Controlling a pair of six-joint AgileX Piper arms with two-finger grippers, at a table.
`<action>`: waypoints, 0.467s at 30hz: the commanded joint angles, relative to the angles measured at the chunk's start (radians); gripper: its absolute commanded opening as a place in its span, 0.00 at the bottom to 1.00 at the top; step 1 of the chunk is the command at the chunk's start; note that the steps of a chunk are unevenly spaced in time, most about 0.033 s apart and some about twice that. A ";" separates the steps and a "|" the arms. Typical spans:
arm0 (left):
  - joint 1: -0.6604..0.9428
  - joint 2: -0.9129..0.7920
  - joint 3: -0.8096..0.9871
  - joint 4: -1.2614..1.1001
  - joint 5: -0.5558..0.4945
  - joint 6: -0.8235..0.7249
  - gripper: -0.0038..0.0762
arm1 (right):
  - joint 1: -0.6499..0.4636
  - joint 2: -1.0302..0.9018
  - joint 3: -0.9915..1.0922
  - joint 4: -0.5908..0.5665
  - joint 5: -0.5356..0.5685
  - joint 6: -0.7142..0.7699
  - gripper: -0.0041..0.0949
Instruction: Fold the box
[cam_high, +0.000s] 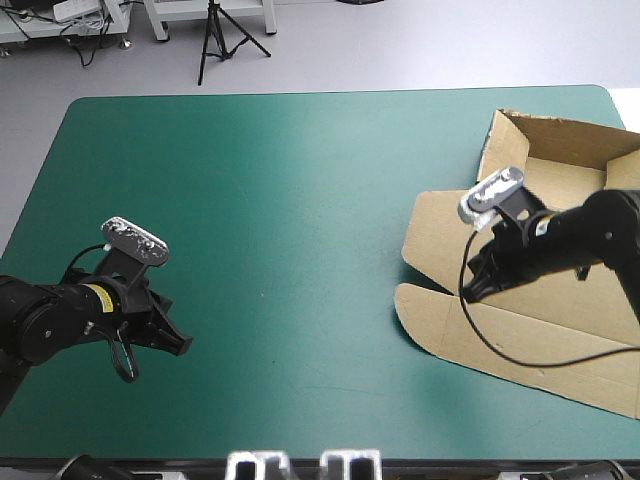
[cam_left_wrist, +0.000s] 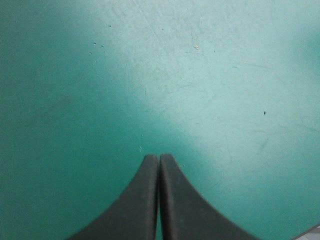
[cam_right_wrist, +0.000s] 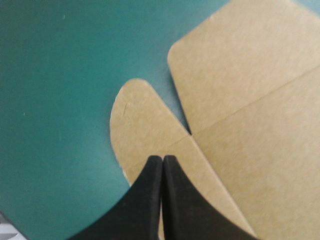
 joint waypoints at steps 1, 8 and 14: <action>-0.004 -0.007 -0.021 -0.011 -0.021 -0.003 0.04 | 0.000 -0.121 0.106 0.014 0.022 -0.001 0.02; -0.004 -0.007 -0.008 -0.028 -0.003 -0.003 0.04 | 0.000 -0.312 0.258 -0.049 0.007 0.053 0.02; -0.004 -0.007 0.098 -0.079 -0.003 -0.003 0.04 | 0.000 -0.384 0.296 -0.120 0.007 0.166 0.02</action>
